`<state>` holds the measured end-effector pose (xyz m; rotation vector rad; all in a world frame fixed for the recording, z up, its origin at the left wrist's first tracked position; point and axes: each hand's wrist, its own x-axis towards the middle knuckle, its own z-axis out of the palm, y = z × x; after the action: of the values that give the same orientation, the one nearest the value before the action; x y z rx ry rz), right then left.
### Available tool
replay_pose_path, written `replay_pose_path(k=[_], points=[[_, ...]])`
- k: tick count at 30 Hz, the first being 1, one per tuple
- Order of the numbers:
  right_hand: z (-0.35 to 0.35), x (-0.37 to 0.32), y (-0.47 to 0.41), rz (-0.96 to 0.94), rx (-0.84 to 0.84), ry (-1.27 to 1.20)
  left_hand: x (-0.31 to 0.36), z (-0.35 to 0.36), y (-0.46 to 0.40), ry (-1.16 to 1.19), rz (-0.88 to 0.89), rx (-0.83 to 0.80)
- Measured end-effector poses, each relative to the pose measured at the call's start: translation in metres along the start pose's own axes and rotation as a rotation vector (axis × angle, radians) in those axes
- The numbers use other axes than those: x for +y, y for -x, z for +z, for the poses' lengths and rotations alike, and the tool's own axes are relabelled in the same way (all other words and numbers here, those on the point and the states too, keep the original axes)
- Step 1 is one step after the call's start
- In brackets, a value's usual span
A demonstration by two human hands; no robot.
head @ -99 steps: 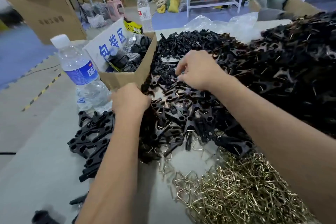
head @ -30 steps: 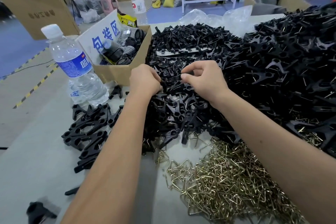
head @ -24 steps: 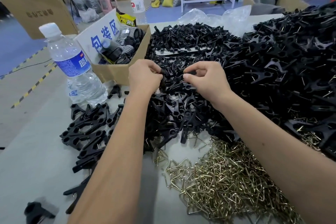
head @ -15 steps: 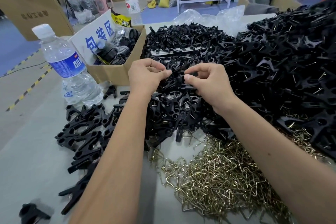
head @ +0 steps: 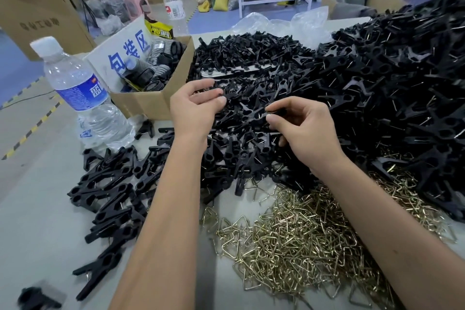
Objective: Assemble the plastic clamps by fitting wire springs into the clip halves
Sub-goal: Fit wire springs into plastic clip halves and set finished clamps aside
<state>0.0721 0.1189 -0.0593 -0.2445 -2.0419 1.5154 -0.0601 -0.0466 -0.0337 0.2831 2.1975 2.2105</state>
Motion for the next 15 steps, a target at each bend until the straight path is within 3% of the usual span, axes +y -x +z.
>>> replay_pose_path(k=[8,13,15], points=[[-0.004,0.005,0.013,0.059,-0.028,-0.312,-0.013,0.009,0.043,0.018,0.103,-0.418],[-0.006,0.007,0.014,0.082,-0.026,-0.444,-0.015,0.013,0.051,0.286,-0.074,-0.445],[-0.006,0.008,0.015,0.073,-0.024,-0.48,-0.014,0.012,0.05,0.285,-0.068,-0.477]])
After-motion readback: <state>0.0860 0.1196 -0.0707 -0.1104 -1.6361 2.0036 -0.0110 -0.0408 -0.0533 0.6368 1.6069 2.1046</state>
